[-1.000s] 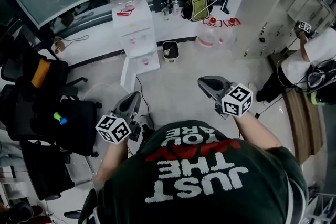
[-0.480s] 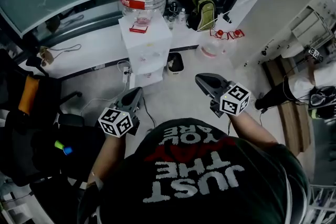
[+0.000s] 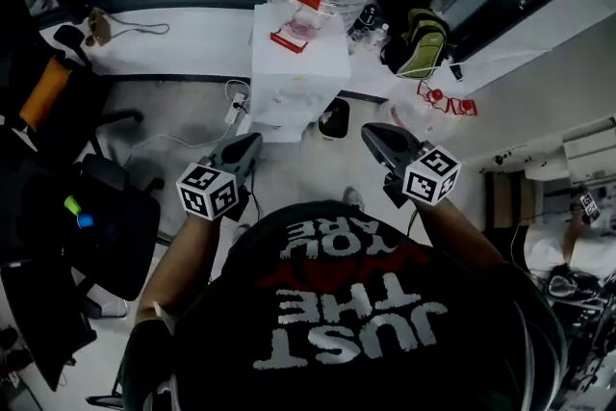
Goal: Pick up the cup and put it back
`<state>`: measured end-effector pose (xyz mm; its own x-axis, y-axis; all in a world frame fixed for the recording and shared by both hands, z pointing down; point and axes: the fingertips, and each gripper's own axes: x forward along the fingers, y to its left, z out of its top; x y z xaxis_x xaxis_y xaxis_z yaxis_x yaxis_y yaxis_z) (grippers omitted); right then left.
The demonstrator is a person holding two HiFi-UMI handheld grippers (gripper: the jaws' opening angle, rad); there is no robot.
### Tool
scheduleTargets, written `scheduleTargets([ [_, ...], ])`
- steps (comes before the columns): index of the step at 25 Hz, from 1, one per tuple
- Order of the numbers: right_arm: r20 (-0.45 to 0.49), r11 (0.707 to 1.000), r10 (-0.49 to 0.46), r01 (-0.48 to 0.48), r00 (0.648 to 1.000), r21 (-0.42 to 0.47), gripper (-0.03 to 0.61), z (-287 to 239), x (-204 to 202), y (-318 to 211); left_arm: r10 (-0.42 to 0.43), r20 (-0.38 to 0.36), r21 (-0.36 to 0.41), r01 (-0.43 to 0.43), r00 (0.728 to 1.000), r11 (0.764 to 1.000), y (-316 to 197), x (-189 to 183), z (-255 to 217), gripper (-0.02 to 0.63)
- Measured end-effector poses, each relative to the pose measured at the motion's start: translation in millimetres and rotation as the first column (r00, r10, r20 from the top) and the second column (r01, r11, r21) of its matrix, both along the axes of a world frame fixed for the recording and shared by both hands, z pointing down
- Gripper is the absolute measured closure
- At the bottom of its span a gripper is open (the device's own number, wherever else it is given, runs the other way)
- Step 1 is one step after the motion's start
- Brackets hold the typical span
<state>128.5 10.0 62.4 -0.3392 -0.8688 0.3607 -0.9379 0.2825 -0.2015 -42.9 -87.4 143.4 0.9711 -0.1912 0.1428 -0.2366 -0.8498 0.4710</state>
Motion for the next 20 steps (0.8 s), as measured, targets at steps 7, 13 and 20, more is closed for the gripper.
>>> scheduleTargets([
  [7, 0.000, 0.951, -0.303, 0.302, 0.953, -0.062, 0.546, 62, 97, -30, -0.322, 0.111, -0.024, 0.327, 0.940, 0.945, 7, 79, 76, 0.618],
  [13, -0.012, 0.891, -0.431, 0.424, 0.902, -0.162, 0.545, 127, 123, -44, -0.434, 0.201, -0.132, 0.463, 0.878, 0.877, 9, 108, 135, 0.618],
  [20, -0.007, 0.862, -0.456, 0.439, 0.890, -0.251, 0.545, 218, 65, -63, -0.314, 0.350, -0.058, 0.355, 0.882, 0.933, 15, 93, 239, 0.620],
])
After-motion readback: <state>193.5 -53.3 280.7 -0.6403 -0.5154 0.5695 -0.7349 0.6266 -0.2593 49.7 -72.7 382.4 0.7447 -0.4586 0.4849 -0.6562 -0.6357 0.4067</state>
